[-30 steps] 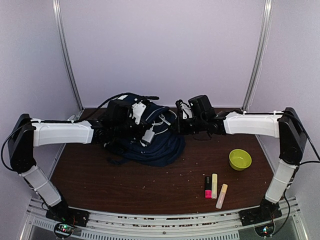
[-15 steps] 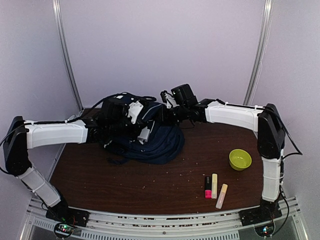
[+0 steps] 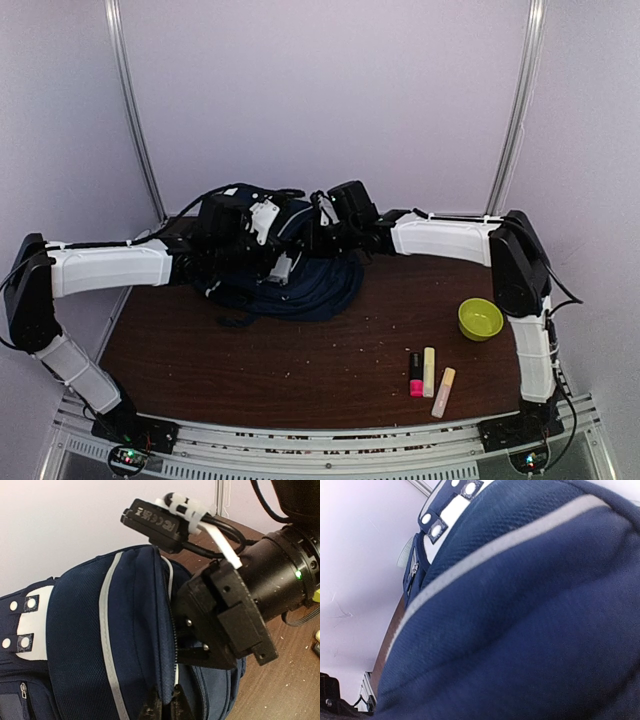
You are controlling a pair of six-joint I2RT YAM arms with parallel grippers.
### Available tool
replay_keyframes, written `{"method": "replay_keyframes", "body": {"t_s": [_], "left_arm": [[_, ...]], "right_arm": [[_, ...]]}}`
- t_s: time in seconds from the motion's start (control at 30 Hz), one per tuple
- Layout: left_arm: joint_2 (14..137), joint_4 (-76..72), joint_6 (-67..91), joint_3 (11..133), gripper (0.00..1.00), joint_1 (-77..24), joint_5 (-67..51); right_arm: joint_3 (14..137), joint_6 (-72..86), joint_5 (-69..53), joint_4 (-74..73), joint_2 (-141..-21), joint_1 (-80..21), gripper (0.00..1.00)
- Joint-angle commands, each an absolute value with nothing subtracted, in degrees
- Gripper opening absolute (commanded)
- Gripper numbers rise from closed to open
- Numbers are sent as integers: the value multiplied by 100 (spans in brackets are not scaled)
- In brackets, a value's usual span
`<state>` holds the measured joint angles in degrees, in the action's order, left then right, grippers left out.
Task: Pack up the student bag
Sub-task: Place the pen in the upper front pocket of the bag, then pick up the pen from the corner of the board.
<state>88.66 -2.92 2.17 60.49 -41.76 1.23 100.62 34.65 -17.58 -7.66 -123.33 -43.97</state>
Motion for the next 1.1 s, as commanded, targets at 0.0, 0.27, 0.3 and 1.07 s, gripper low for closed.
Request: {"method": "replay_keyframes", "body": {"t_s": [0.0, 0.27, 0.3, 1.07], "left_arm": [[8890, -723, 484, 6175, 0, -4089, 132], [8971, -651, 492, 6258, 0, -4069, 123], [8962, -646, 485, 6245, 0, -4063, 133], [9106, -813, 516, 6243, 0, -4058, 19]], "right_arm": [[9663, 3236, -1640, -737, -11679, -4369, 38], [9265, 2674, -1831, -1448, -10732, -4364, 45], [9207, 2567, -1823, -1589, -10570, -4367, 46], [4717, 4107, 752, -4204, -8014, -4566, 63]]}}
